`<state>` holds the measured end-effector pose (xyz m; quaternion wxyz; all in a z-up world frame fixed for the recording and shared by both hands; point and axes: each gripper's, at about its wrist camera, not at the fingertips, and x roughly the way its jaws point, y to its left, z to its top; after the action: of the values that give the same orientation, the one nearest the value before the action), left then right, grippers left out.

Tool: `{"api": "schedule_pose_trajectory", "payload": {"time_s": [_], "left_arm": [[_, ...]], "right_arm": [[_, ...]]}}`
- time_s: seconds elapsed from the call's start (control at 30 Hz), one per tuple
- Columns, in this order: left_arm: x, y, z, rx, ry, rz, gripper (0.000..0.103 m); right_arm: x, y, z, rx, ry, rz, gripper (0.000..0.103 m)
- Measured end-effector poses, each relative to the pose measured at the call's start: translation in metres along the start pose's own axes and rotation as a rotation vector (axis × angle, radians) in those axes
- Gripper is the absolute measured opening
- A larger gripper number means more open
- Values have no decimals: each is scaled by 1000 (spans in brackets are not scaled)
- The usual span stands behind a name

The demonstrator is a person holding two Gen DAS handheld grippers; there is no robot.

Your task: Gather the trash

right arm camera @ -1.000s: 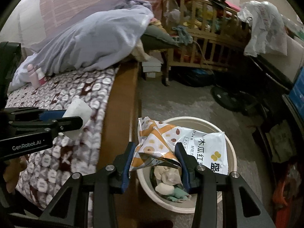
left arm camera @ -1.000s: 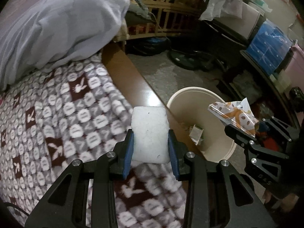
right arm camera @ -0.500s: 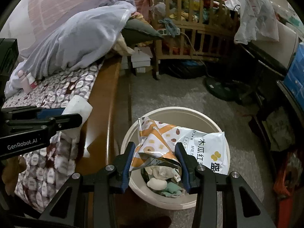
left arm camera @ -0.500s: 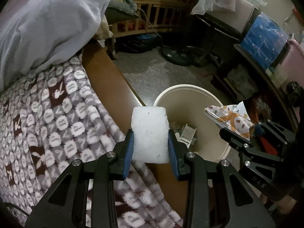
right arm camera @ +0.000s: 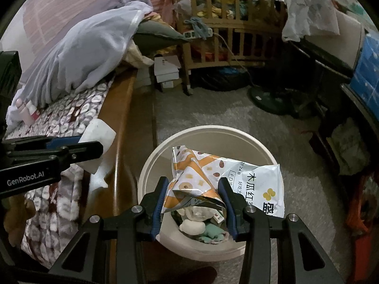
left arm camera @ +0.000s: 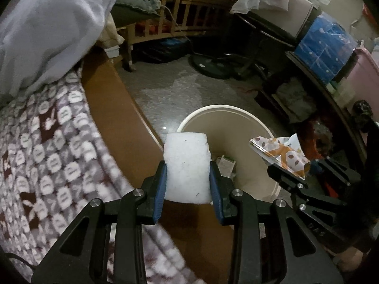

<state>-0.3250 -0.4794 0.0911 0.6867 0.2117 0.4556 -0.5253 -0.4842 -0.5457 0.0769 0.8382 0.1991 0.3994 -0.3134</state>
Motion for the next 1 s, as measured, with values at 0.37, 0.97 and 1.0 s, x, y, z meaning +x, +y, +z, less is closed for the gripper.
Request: {"api": "schedule_pose_trajectory", "payload": {"time_s": [0.37, 0.97, 1.0], "left_arm": [[18, -12, 4, -17, 20, -105, 51], [-25, -1, -26, 18, -84, 50, 65], [-30, -1, -29, 17, -93, 58, 65]], "right_arm": [[10, -29, 1, 129, -30, 0, 53], [-18, -8, -11, 145, -86, -14, 62], [-22, -6, -11, 144, -94, -17, 62]]}}
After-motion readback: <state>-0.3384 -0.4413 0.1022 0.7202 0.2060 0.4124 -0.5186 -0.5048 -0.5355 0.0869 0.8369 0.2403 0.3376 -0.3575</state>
